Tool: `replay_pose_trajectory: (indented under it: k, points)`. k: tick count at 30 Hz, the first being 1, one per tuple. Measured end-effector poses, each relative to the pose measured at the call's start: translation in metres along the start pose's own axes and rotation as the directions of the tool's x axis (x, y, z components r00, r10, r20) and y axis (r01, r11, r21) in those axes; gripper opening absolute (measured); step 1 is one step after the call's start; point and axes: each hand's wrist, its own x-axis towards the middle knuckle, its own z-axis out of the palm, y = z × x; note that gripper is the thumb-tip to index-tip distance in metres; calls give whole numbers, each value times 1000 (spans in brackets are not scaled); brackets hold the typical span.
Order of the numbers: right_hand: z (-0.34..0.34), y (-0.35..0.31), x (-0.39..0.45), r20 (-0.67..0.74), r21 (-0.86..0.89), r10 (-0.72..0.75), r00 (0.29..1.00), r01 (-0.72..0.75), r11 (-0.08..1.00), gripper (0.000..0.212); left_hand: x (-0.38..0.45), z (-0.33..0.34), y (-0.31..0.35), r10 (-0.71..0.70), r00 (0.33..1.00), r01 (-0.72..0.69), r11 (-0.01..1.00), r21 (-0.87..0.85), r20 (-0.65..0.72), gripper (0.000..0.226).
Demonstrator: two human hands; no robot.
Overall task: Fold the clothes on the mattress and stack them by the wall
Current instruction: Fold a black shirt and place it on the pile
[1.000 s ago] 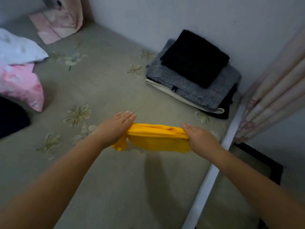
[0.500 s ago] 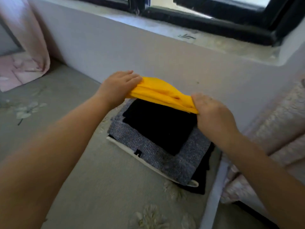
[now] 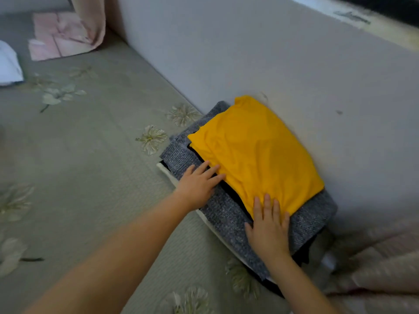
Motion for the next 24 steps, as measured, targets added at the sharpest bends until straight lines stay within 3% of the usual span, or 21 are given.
replay_pose_trajectory:
  k: [2,7,11,18,24]
  points:
    - [-18,-16,-5,-38,46,-18,999,19,999,71,-13,-7,-7,-33,998,32,999,-7,-60,48]
    - [-55,-96,-22,-236,-19,-300,924,304,952,62,-87,-18,-53,-274,944,269,962,-54,-185,45]
    - [-77,-200,-54,-183,25,-479,858,491,871,56,-200,-23,-108,-503,842,501,863,-62,-195,46]
    - [-121,-385,-216,-283,-28,-761,584,788,615,64,-487,-15,-144,-815,538,809,571,-137,-216,48]
    - [-125,-532,-420,-217,26,-910,352,935,355,62,-768,0,-124,-955,213,926,265,-269,-209,49]
